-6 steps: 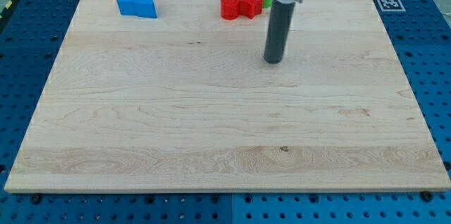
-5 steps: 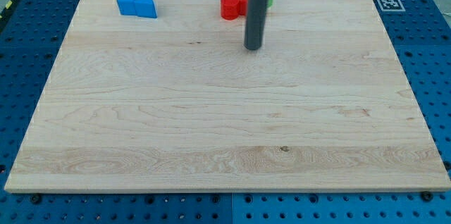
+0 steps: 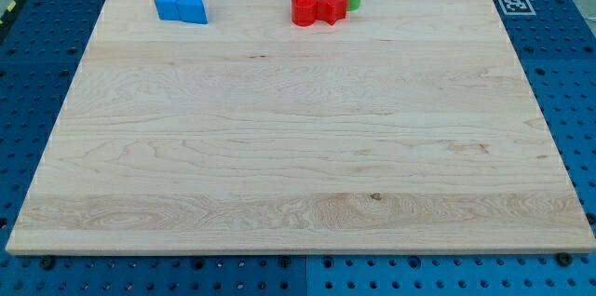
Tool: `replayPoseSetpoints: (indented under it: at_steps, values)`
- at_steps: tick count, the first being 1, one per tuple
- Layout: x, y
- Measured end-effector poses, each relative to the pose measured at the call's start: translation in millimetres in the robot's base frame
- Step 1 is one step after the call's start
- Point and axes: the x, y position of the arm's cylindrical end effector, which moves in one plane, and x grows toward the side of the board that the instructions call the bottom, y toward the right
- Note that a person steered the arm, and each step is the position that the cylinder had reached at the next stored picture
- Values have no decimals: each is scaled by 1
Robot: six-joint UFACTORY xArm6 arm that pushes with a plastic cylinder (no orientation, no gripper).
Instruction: Slide the green circle to the center right
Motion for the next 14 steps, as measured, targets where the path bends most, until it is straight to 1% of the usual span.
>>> replayPoseSetpoints:
  at_steps: [1, 2, 3, 4, 5, 6, 7, 9, 11, 12, 13, 14]
  values:
    - [8, 19]
    - [9, 61]
    - [10, 84]
    - [30, 75]
    - [37, 59]
    - [37, 57]
    - [37, 42]
    - [38, 51]
    - [60, 109]
    - [71, 154]
    - [91, 186]
    - [101, 186]
